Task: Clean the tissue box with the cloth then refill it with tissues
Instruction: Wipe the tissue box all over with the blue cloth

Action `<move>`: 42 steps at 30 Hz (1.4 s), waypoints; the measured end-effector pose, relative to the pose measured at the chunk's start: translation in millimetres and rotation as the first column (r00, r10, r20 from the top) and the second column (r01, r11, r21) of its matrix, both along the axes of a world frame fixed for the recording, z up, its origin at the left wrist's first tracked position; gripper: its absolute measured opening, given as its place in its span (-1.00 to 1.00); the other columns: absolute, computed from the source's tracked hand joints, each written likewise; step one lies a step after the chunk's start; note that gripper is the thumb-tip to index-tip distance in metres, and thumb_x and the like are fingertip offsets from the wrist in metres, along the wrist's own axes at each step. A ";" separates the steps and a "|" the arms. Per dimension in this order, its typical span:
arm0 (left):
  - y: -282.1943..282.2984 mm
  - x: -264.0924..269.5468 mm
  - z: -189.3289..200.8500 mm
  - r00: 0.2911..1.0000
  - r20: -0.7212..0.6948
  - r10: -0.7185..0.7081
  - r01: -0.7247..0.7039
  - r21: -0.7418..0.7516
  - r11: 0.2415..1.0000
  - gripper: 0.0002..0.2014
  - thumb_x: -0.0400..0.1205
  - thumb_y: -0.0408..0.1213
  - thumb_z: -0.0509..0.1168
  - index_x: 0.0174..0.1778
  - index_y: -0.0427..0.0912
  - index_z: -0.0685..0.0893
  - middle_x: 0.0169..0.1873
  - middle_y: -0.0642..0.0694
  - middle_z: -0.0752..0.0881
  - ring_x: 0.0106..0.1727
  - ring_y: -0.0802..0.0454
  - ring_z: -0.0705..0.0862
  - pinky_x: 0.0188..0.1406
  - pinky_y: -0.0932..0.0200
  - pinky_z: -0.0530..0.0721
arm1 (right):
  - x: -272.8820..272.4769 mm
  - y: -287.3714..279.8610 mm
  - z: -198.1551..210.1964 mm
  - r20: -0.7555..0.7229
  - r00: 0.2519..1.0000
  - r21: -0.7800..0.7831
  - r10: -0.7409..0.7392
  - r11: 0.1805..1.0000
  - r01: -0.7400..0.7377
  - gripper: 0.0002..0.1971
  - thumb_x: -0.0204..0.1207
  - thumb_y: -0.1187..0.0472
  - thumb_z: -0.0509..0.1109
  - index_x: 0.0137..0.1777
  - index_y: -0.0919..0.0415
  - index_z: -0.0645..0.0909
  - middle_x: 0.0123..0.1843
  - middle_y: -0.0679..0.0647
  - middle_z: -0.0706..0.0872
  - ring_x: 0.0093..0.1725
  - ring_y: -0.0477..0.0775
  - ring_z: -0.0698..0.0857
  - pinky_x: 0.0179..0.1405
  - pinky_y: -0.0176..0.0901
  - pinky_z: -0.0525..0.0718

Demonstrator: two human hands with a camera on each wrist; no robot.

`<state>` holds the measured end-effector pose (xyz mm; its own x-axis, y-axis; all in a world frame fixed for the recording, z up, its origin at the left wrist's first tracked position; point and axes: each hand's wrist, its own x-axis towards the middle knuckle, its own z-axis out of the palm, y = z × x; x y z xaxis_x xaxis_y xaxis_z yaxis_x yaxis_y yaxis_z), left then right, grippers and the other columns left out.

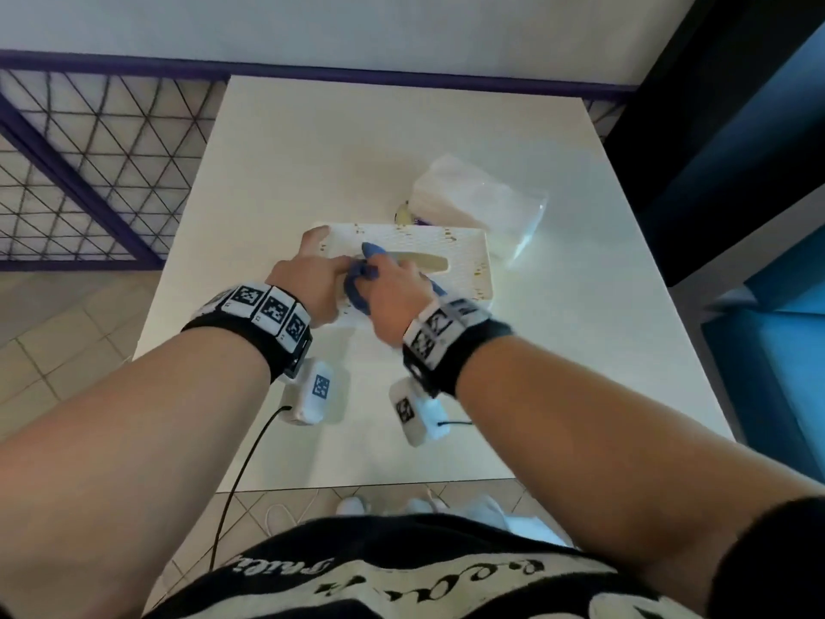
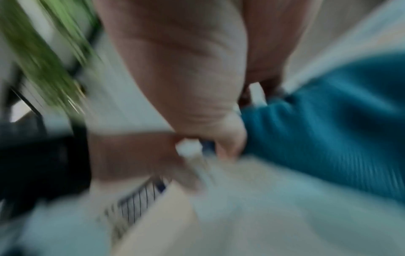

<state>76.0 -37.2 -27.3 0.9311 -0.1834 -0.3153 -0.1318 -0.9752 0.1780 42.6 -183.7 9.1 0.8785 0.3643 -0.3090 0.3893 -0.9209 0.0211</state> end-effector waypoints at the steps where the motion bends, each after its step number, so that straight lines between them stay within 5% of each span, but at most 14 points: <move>1: 3.3 2.2 -0.2 1.000 -0.010 0.018 -0.018 -0.015 1.000 -0.27 0.37 -0.31 0.40 0.36 0.45 0.42 0.65 0.01 -0.12 0.09 -0.35 0.68 0.02 0.03 0.66 | -0.5 0.3 -13.4 -0.049 0.999 0.066 -0.015 0.998 0.018 -0.40 0.58 0.28 0.22 0.62 -0.01 0.23 0.66 0.13 0.15 0.56 0.35 0.25 0.46 0.22 0.38; 6: 5.0 3.1 8.9 0.998 -0.051 0.021 -0.022 -0.014 1.000 -0.23 0.40 -0.32 0.44 0.44 0.42 0.40 0.68 -0.05 -0.20 0.18 -0.22 0.69 0.13 0.00 0.69 | 16.0 -57.0 -25.4 -0.189 0.980 -0.052 0.063 0.996 -0.074 -0.23 0.62 0.32 0.23 0.71 -0.04 -0.10 0.75 0.06 -0.15 0.72 0.20 -0.03 0.65 0.18 0.15; 11: 2.7 1.5 7.1 0.999 -0.042 0.023 -0.022 0.022 1.000 -0.24 0.41 -0.34 0.39 0.44 0.44 0.38 0.67 -0.12 -0.10 0.12 -0.28 0.72 0.08 -0.05 0.73 | 6.9 -64.5 -17.7 -0.170 0.982 -0.098 -0.084 0.993 0.068 -0.24 0.59 0.30 0.25 0.71 0.02 -0.05 0.73 0.12 0.01 0.68 0.26 0.11 0.62 0.19 0.23; 17: 3.8 4.4 9.4 0.999 -0.026 0.022 -0.021 0.020 1.000 -0.54 0.30 -0.31 0.45 0.09 0.15 0.59 0.67 -0.16 0.00 0.11 -0.26 0.73 0.04 0.02 0.67 | -0.5 14.5 -21.3 -0.114 0.991 0.103 0.073 0.993 -0.061 -0.26 0.56 0.40 0.19 0.69 -0.04 0.04 0.72 0.02 0.04 0.65 0.32 0.12 0.62 0.23 0.16; 21: 6.3 10.2 6.3 0.998 -0.057 0.024 -0.021 0.057 0.998 -0.27 0.35 -0.31 0.49 0.40 0.33 0.46 0.66 -0.10 -0.05 0.20 -0.23 0.69 0.13 0.00 0.68 | 8.0 -34.8 -12.1 -0.214 0.975 0.011 0.054 0.999 -0.053 -0.22 0.60 0.37 0.22 0.69 -0.17 -0.03 0.75 -0.06 -0.08 0.70 0.21 0.02 0.66 0.18 0.11; 24: 1.9 8.9 6.3 0.998 -0.053 0.014 -0.011 0.068 0.998 -0.24 0.41 -0.33 0.43 0.48 0.32 0.39 0.65 -0.11 -0.03 0.24 -0.20 0.66 0.12 0.01 0.68 | 6.0 -68.2 4.4 -0.223 0.974 -0.127 -0.036 0.992 0.007 -0.27 0.64 0.31 0.20 0.69 -0.17 -0.04 0.73 0.04 0.00 0.66 0.22 0.15 0.57 0.03 0.26; 28: -1.3 8.1 1.8 0.999 -0.042 0.012 -0.010 0.053 0.999 -0.30 0.38 -0.35 0.42 0.40 0.31 0.46 0.64 -0.13 0.02 0.17 -0.27 0.69 0.11 -0.02 0.69 | 1.2 -21.6 4.8 -0.189 0.982 -0.148 0.025 0.988 -0.054 -0.29 0.62 0.30 0.22 0.69 -0.08 0.00 0.67 0.14 0.11 0.60 0.31 0.26 0.43 0.15 0.43; 32: 2.3 5.7 6.1 1.000 -0.024 -0.005 0.006 0.038 0.999 -0.54 0.35 -0.24 0.46 0.15 0.13 0.57 0.66 -0.16 0.06 0.18 -0.32 0.69 0.06 -0.03 0.68 | -3.9 27.8 -7.4 -0.116 0.992 0.024 0.042 0.999 -0.040 -0.45 0.63 0.31 0.19 0.61 -0.01 0.27 0.61 0.10 0.22 0.57 0.30 0.26 0.42 0.20 0.43; 37: 0.5 7.1 6.6 0.999 -0.036 -0.017 0.020 0.078 0.997 -0.27 0.40 -0.36 0.45 0.42 0.31 0.43 0.62 -0.17 0.09 0.15 -0.31 0.69 0.01 0.01 0.69 | 5.0 -27.6 -4.6 -0.167 0.984 -0.024 0.057 0.998 -0.061 -0.30 0.65 0.30 0.19 0.69 -0.13 0.00 0.65 0.04 0.18 0.58 0.27 0.30 0.43 0.12 0.42; 42: -1.0 6.5 5.4 0.999 -0.036 -0.022 0.026 0.104 0.994 -0.20 0.41 -0.41 0.41 0.48 0.37 0.35 0.64 -0.18 0.04 0.11 -0.27 0.71 -0.01 -0.01 0.74 | 5.5 -56.9 -1.5 -0.165 0.976 -0.136 -0.139 0.984 0.118 -0.35 0.65 0.25 0.17 0.69 0.00 0.02 0.67 0.09 0.14 0.58 0.27 0.33 0.48 0.11 0.42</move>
<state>82.6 -38.2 -21.9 0.9151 -0.1702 -0.3655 -0.1511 -0.9852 0.0805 48.1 -240.6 7.5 0.8448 0.2009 -0.4959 0.2756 -0.9578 0.0815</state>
